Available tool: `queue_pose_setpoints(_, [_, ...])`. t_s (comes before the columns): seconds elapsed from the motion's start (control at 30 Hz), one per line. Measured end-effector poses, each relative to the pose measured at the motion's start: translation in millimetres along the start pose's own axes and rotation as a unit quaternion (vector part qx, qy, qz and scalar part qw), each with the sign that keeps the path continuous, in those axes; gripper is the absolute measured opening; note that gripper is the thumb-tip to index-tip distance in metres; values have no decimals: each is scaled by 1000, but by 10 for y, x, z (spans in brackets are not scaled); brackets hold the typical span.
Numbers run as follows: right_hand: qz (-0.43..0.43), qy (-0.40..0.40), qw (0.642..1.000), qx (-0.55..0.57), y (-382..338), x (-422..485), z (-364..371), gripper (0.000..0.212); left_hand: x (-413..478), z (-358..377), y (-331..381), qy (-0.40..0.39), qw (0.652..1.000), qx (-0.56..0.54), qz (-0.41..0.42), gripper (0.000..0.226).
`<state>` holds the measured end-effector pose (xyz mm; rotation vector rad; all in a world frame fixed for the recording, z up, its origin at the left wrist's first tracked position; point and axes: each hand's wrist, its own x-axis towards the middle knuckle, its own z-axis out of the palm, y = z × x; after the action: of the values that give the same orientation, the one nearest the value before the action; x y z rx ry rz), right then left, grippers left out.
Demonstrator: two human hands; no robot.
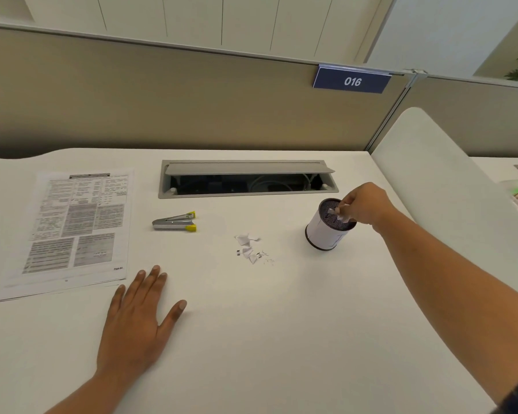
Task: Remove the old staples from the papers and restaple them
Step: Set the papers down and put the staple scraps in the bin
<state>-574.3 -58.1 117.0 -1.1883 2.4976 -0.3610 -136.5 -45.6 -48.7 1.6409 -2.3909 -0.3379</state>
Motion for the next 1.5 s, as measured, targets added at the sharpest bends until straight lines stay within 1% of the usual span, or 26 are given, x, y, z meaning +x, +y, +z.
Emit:
queue_pose_setpoints(0.17, [0, 10, 1000, 2, -19, -13, 7, 11, -2, 0, -4, -1, 1000, -1, -2, 81])
queue_pose_setpoints(0.23, [-5, 13, 1000, 2, -20, -27, 10, 3, 1, 5, -5, -3, 1000, 1, -2, 81])
queue_pose_setpoints(0.27, [-5, 15, 1000, 5, -15, -24, 10, 4, 3, 6, -5, -3, 1000, 3, -2, 81])
queue_pose_setpoints(0.37, [9, 21, 1000, 21, 9, -13, 10, 22, 9, 3, -1, -4, 1000, 4, -5, 81])
queue_pose_setpoints(0.43, [10, 23, 1000, 18, 11, -11, 12, 24, 8, -3, 2, -4, 1000, 4, -6, 81])
queue_pose_setpoints(0.5, [-15, 42, 999, 23, -39, -42, 26, 23, 6, -6, 2, -6, 1000, 9, -8, 81])
queue_pose_setpoints(0.57, [-72, 76, 994, 39, -169, -116, 67, 21, 4, -1, 2, -8, 1000, 13, -10, 81])
queue_pose_setpoints(0.6, [-102, 81, 990, 49, -264, -176, 114, 19, 2, -1, -2, -8, 1000, 15, -12, 80])
queue_pose_setpoints(0.63, [-126, 70, 988, 58, -358, -242, 176, 17, 3, 2, 0, -7, 1000, 16, -14, 80])
queue_pose_setpoints(0.7, [-162, 16, 984, 67, -523, -370, 353, 16, 9, 1, 9, -7, 1000, 19, -14, 79])
queue_pose_setpoints(0.77, [-193, -37, 980, 39, -637, -455, 585, 12, 10, -1, 13, -6, 1000, 20, -13, 78])
queue_pose_setpoints(0.8, [-207, -59, 976, 16, -676, -481, 712, 16, 6, -1, 10, -6, 1000, 19, -13, 78])
queue_pose_setpoints(0.83, [-218, -84, 972, -11, -709, -499, 817, 24, 7, -4, 15, -6, 1000, 17, -13, 78])
queue_pose_setpoints(0.97, [-242, -191, 943, -126, -830, -490, 1158, 73, 4, -5, 20, -7, 1000, 14, -15, 77])
queue_pose_setpoints(1.0, [-243, -200, 939, -138, -857, -471, 1220, 78, 3, -3, 16, -8, 1000, 14, -15, 77])
queue_pose_setpoints(1.03, [-242, -197, 940, -140, -877, -449, 1272, 79, 2, -3, 15, -8, 1000, 14, -15, 77])
queue_pose_setpoints(1.13, [-219, -153, 955, -131, -933, -410, 1409, 70, 3, -7, 18, -10, 1000, 14, -15, 77])
queue_pose_setpoints(1.23, [-207, -141, 957, -147, -996, -422, 1534, 64, 10, -11, 21, -10, 1000, 16, -16, 77])
queue_pose_setpoints(1.43, [-238, -111, 954, -145, -1077, -509, 1661, 29, 6, -15, 20, -10, 1000, 13, -17, 76])
queue_pose_setpoints(1.5, [-243, -97, 954, -148, -1094, -542, 1678, 22, 6, -10, 16, -9, 1000, 13, -17, 75])
